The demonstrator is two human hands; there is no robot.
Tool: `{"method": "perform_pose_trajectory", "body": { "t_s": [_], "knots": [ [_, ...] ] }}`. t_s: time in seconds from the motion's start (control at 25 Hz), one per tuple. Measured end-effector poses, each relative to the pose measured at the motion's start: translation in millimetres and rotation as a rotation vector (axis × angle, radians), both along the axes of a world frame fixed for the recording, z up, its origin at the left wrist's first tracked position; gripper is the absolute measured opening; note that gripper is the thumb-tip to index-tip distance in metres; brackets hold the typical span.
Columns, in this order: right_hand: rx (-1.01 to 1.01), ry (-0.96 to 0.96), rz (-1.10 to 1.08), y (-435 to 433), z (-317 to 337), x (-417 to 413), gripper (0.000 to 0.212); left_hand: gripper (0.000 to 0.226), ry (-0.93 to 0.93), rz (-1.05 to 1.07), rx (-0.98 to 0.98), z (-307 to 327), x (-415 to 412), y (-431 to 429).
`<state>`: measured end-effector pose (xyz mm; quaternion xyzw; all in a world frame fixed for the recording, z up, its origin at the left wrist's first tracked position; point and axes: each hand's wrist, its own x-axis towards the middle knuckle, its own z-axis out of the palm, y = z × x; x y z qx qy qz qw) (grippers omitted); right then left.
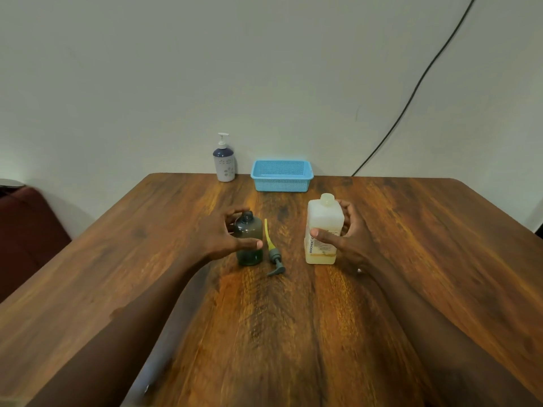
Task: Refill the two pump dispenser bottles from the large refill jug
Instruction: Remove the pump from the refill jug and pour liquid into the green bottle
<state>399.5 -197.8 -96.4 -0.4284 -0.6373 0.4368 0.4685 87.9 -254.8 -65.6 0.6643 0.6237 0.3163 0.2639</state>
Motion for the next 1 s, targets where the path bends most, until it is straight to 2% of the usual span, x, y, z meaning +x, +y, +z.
{"method": "perform_pose_trajectory", "body": {
  "t_s": [0.08,0.16,0.24,0.44,0.56,0.76,1.0],
  "knots": [
    [-0.022,0.001,0.023,3,2,-2,0.092,0.103,-0.04,0.017,0.023,-4,3,0],
    [0.005,-0.03,-0.001,4,4,-6,0.089,0.078,-0.064,0.025,0.053,-5,8,-1],
    [0.081,-0.079,-0.068,2,5,-13,0.087,0.071,-0.057,0.019,0.085,-3,12,2],
    [0.413,-0.367,-0.199,5,17,-31,0.087,0.079,-0.084,0.038,0.169,9,19,13],
    [0.542,-0.5,-0.242,11,27,-39,0.09,0.079,-0.057,0.034,0.209,14,21,17],
    [0.772,-0.632,-0.279,15,48,-49,0.079,0.082,-0.02,0.042,0.272,17,24,22],
    [0.893,-0.743,-0.318,18,56,-53,0.068,0.091,-0.026,0.023,0.329,16,28,26]
  ]
}}
